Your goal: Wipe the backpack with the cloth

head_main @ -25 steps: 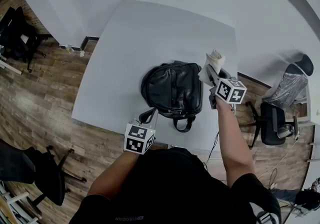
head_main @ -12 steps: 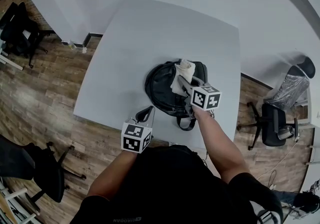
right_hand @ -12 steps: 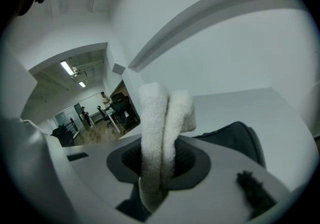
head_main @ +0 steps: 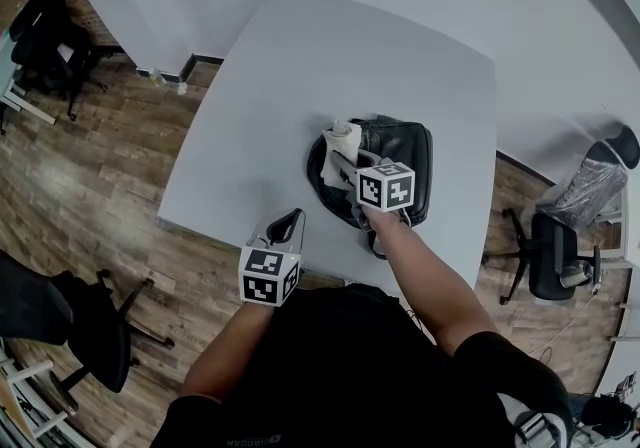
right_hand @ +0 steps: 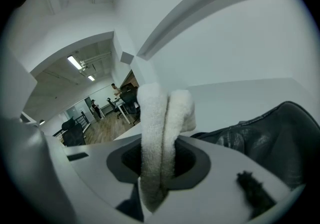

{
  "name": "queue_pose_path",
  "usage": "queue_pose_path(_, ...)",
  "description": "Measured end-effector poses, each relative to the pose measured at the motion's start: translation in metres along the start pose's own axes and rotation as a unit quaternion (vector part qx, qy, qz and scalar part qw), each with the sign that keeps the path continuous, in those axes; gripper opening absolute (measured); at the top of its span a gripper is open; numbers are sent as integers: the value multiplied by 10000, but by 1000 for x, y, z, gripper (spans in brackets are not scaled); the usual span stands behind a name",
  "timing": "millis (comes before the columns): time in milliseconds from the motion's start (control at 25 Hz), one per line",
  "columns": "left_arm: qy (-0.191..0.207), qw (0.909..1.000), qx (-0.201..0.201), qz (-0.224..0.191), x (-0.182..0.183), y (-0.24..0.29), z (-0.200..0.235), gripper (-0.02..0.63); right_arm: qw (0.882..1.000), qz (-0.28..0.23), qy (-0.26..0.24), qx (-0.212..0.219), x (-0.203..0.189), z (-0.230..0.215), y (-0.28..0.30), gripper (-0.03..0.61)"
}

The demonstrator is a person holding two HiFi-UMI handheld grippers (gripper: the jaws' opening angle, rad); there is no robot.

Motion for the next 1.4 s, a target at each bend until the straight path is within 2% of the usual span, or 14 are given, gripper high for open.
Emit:
queue_pose_path(480, -85, 9999, 147, -11, -6, -9, 17, 6, 9999, 92, -74, -75, -1, 1, 19, 94)
queue_pose_path(1120, 103, 9996, -255, 111, 0, 18, -10, 6, 9989, -54, -148, -432, 2, -25, -27, 94)
queue_pose_path(1400, 244, 9986, -436, 169, 3, 29, -25, 6, 9978, -232, -2, -621, 2, -42, -53, 94)
Point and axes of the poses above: the fingertips, and each gripper's own axes: y forward along the fingers, z to its left, x out of its top, the point moved 8 cm from there along -y, backward along the fingers
